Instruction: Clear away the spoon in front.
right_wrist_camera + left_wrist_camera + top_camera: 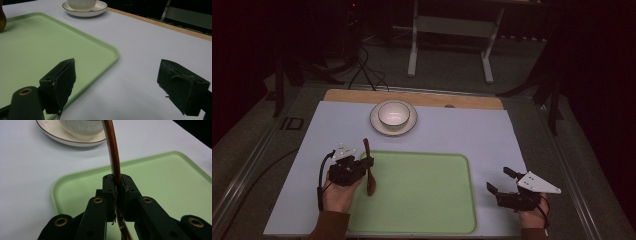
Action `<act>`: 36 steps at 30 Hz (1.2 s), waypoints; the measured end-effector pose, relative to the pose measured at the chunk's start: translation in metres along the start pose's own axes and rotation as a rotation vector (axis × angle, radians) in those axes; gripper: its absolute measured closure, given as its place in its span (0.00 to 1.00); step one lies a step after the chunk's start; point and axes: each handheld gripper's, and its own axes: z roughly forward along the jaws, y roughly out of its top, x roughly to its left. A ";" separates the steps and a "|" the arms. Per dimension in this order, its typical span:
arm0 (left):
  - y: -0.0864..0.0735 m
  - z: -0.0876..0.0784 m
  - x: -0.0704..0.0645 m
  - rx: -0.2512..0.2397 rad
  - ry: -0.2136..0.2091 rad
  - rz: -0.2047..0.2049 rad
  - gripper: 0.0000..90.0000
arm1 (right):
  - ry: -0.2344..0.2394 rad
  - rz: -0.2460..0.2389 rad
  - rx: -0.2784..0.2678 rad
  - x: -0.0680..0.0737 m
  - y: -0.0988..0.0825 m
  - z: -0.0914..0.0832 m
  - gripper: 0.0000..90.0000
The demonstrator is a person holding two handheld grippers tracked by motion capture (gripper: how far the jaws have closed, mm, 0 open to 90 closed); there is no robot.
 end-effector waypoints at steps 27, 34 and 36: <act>-0.035 -0.002 0.019 0.065 -0.004 -0.104 0.89 | 0.004 -0.008 -0.004 0.001 0.002 0.001 0.17; -0.038 0.007 0.015 0.116 0.034 -0.076 0.88 | 0.006 -0.015 -0.002 0.003 0.003 0.001 0.17; -0.038 0.011 0.014 0.135 0.058 -0.058 0.87 | 0.006 -0.015 -0.001 0.003 0.003 0.001 0.17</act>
